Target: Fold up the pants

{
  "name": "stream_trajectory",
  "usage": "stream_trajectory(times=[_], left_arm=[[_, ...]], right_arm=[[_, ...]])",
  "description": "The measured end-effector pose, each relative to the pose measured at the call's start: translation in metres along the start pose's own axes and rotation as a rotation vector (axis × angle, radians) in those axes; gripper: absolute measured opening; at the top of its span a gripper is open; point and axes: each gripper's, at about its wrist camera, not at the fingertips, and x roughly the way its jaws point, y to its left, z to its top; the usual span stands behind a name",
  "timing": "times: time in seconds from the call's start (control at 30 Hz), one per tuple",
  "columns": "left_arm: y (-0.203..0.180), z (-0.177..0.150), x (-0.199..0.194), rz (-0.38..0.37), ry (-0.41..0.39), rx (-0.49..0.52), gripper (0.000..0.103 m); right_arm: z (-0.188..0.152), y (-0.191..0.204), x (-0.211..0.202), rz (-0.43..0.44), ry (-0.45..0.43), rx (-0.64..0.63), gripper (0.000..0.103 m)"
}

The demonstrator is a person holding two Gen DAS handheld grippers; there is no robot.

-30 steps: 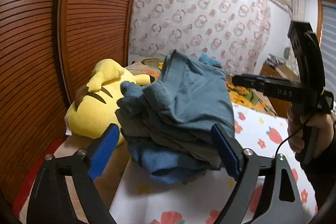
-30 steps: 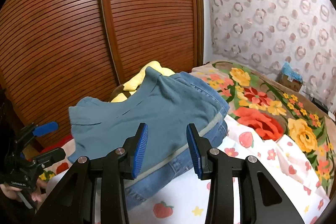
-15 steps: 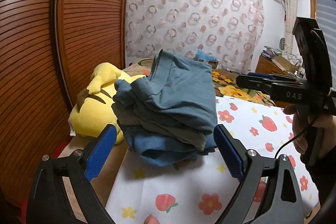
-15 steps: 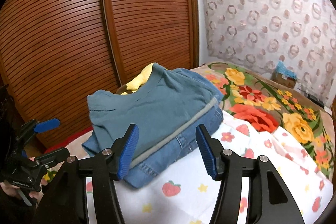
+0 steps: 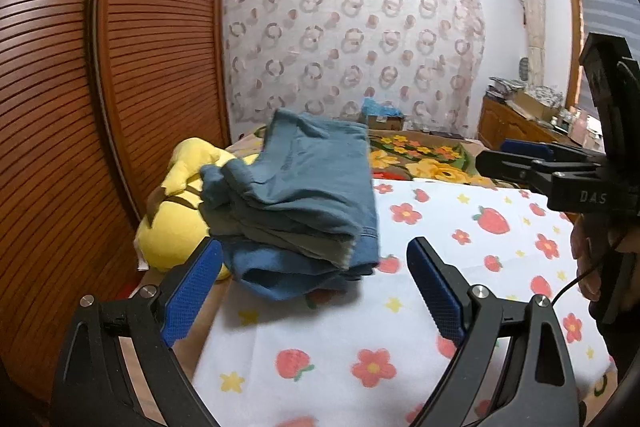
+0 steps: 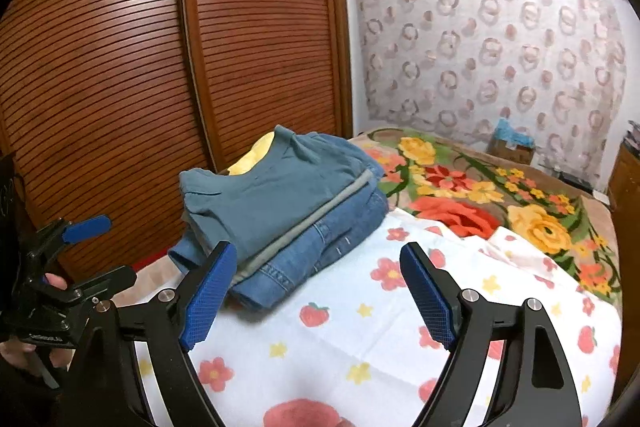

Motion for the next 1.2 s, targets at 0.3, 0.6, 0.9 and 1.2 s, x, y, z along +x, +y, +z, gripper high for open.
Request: stream_trajectory(times=[0.3, 0.6, 0.9, 1.2], left_arm=[[-0.026, -0.003, -0.017, -0.071, -0.007, 0.019, 0.094], [-0.055, -0.010, -0.023, -0.131, 0.005, 0.053, 0.094], [-0.085, -0.009, -0.034, -0.189, 0.006, 0.090, 0.094], [-0.108, -0.017, -0.049, -0.228, 0.010, 0.110, 0.094]], right_arm=[[-0.025, 0.014, -0.043, -0.069, -0.029, 0.046, 0.085], [-0.047, 0.032, -0.082, -0.173, -0.034, 0.096, 0.085], [-0.059, 0.052, -0.119, -0.245, -0.048, 0.147, 0.085], [-0.071, 0.072, -0.143, -0.311, -0.058, 0.214, 0.085]])
